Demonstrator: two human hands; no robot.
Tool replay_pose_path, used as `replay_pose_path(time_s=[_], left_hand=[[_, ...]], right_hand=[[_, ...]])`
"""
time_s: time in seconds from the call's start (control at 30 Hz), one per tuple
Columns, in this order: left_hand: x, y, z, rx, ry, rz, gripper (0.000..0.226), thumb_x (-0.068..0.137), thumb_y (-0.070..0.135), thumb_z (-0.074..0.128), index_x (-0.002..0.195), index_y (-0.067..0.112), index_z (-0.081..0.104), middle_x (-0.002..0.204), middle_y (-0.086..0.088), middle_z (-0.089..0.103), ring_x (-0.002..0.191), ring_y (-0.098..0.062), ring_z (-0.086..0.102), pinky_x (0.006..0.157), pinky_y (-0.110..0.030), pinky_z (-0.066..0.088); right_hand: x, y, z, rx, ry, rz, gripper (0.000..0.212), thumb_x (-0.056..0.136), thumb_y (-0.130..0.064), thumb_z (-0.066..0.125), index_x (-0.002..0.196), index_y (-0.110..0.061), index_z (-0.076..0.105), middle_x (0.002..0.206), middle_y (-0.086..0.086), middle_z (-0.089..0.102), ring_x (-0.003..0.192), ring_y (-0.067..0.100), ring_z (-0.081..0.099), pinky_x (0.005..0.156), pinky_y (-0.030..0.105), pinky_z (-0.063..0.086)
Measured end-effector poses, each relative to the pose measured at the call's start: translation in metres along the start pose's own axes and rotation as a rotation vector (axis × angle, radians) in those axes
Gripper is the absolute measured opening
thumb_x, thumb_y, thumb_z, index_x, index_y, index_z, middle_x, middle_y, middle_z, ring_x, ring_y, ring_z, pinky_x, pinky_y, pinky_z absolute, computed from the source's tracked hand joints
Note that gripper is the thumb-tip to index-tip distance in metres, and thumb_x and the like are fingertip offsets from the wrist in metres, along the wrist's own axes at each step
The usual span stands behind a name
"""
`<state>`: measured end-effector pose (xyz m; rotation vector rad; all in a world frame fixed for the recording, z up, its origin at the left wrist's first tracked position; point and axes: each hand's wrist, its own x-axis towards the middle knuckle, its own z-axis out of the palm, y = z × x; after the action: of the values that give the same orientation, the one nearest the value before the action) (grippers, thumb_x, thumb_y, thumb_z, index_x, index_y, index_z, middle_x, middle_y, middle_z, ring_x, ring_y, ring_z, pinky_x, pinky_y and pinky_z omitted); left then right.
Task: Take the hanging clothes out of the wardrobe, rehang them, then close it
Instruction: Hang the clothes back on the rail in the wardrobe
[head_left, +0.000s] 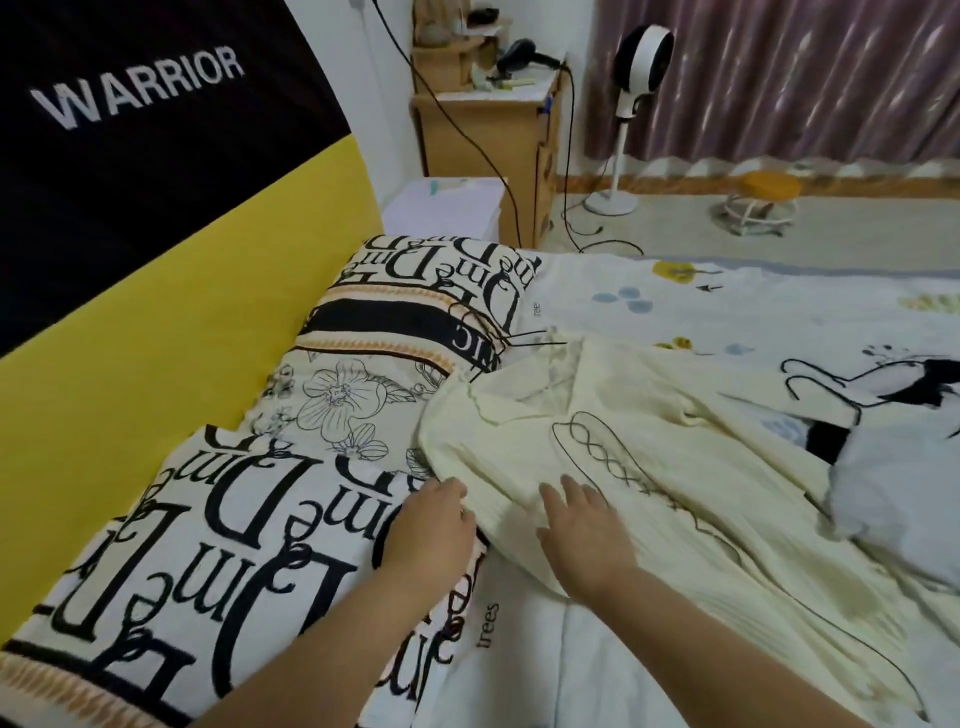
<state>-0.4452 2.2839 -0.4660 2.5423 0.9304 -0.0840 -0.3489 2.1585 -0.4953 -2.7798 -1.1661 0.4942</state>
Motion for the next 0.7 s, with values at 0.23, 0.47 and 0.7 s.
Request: replay_pose_path(time_s=[0.23, 0.47, 0.7], left_hand=[[0.081, -0.02, 0.019, 0.131, 0.112, -0.019, 0.042, 0.097, 0.022, 0.041, 0.136, 0.007, 0.035, 0.14, -0.013, 0.034, 0.125, -0.029, 0.035, 0.101, -0.038, 0.034], [0.141, -0.022, 0.036, -0.044, 0.085, -0.144, 0.067, 0.096, 0.035, 0.044, 0.144, 0.0, 0.015, 0.147, -0.022, 0.026, 0.132, -0.038, 0.033, 0.107, -0.045, 0.032], [0.147, -0.004, 0.019, -0.119, 0.069, -0.061, 0.038, 0.093, 0.042, 0.049, 0.088, 0.004, 0.056, 0.085, -0.009, 0.054, 0.081, -0.029, 0.052, 0.068, -0.031, 0.037]], right_hand=[[0.059, 0.001, 0.049, -0.026, -0.048, -0.069, 0.055, 0.102, -0.029, 0.025, 0.15, -0.024, -0.001, 0.159, 0.002, -0.006, 0.145, 0.029, -0.001, 0.115, 0.049, 0.016], [0.06, 0.008, 0.079, -0.045, -0.04, -0.096, 0.054, 0.102, -0.031, 0.02, 0.15, -0.024, -0.004, 0.159, 0.003, -0.003, 0.145, 0.03, 0.0, 0.115, 0.048, 0.009], [0.05, 0.011, 0.069, 0.025, -0.048, -0.134, 0.05, 0.101, -0.026, 0.027, 0.149, -0.022, 0.011, 0.157, 0.004, 0.009, 0.145, 0.028, 0.005, 0.113, 0.046, 0.017]])
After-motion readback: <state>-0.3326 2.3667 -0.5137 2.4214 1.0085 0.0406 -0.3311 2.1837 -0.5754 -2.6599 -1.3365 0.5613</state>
